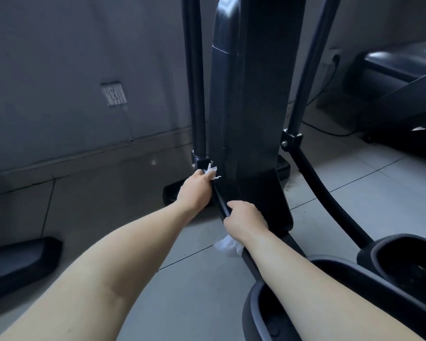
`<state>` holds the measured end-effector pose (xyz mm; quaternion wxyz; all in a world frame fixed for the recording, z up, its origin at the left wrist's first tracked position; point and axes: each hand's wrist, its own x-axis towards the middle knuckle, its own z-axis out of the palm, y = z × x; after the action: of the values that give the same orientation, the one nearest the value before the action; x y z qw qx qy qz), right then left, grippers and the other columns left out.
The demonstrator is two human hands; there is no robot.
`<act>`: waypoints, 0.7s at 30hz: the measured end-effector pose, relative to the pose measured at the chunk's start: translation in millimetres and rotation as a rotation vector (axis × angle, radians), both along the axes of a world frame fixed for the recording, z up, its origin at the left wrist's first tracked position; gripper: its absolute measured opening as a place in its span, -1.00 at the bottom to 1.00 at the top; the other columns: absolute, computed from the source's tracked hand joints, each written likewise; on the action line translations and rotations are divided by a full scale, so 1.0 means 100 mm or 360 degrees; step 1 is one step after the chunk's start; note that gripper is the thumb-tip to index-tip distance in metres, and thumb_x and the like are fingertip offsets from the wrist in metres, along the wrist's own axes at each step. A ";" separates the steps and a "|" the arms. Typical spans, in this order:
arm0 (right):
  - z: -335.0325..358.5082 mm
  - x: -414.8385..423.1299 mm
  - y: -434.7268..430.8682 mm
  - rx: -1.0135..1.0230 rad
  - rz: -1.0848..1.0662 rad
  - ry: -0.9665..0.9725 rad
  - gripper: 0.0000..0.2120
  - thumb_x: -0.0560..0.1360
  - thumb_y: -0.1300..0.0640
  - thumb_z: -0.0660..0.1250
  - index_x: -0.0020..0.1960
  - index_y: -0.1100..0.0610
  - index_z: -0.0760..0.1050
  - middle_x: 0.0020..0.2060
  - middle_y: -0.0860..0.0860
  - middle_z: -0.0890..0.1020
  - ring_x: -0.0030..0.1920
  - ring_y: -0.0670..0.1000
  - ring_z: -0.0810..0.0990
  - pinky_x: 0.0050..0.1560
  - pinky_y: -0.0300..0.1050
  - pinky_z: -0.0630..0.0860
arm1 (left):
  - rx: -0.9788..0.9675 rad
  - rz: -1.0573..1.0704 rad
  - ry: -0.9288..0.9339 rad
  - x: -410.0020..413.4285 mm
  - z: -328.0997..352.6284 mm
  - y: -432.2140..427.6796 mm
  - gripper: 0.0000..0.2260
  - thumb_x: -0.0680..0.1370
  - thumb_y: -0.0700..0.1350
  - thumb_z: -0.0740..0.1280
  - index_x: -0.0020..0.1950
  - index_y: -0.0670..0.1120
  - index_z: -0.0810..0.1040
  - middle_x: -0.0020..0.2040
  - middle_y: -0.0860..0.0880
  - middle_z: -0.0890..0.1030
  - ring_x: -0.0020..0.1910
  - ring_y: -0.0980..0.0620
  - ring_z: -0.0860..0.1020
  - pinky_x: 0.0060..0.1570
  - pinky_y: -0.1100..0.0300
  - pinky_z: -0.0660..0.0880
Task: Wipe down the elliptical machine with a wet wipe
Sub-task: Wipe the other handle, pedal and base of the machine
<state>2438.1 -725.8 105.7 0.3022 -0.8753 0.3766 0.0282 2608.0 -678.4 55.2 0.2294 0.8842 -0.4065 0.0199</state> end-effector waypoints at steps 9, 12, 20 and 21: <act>0.09 -0.09 -0.02 -0.0103 -0.0178 -0.0002 -0.68 0.63 0.23 0.20 0.35 0.05 0.49 0.12 0.06 0.59 0.04 0.10 0.52 -0.03 -0.04 0.47 | -0.0090 -0.0471 0.0114 -0.60 -0.26 0.36 -0.59 0.52 -0.12 0.11 0.24 0.13 0.61 -0.20 0.00 0.55 -0.20 -0.04 0.54 -0.20 0.06 0.52; 0.12 -0.17 -0.03 -0.0123 -0.0221 0.0003 -0.69 0.63 0.21 0.21 0.36 0.05 0.42 0.16 0.06 0.58 0.00 0.06 0.43 -0.04 -0.03 0.42 | -0.0102 -0.0623 0.0240 -0.83 -0.30 0.47 -0.64 0.56 -0.21 0.19 0.22 0.16 0.57 -0.20 -0.01 0.55 -0.23 -0.02 0.51 -0.20 0.02 0.52; 0.10 -0.29 0.07 -0.0151 -0.0101 -0.0041 -0.67 0.62 0.25 0.18 0.34 0.04 0.45 0.22 0.02 0.50 -0.02 0.06 0.48 -0.04 -0.01 0.50 | 0.0080 -0.0558 0.0027 -0.66 -0.15 0.49 -0.55 0.63 -0.16 0.17 0.44 0.25 0.40 0.13 0.12 0.63 0.01 0.00 0.60 -0.08 0.07 0.56; 0.08 -0.30 0.07 -0.0152 -0.0088 -0.0053 -0.63 0.61 0.26 0.17 0.39 0.04 0.43 0.25 0.01 0.47 -0.02 0.06 0.48 -0.05 -0.02 0.48 | 0.0060 -0.0464 0.0078 -0.61 -0.14 0.48 -0.51 0.63 -0.17 0.14 0.51 0.23 0.34 0.24 0.13 0.61 0.10 0.00 0.60 0.00 0.06 0.56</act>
<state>2408.5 -718.6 113.4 0.2670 -0.8784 0.3963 -0.0128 2547.0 -630.6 41.4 0.2232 0.8201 -0.5252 -0.0427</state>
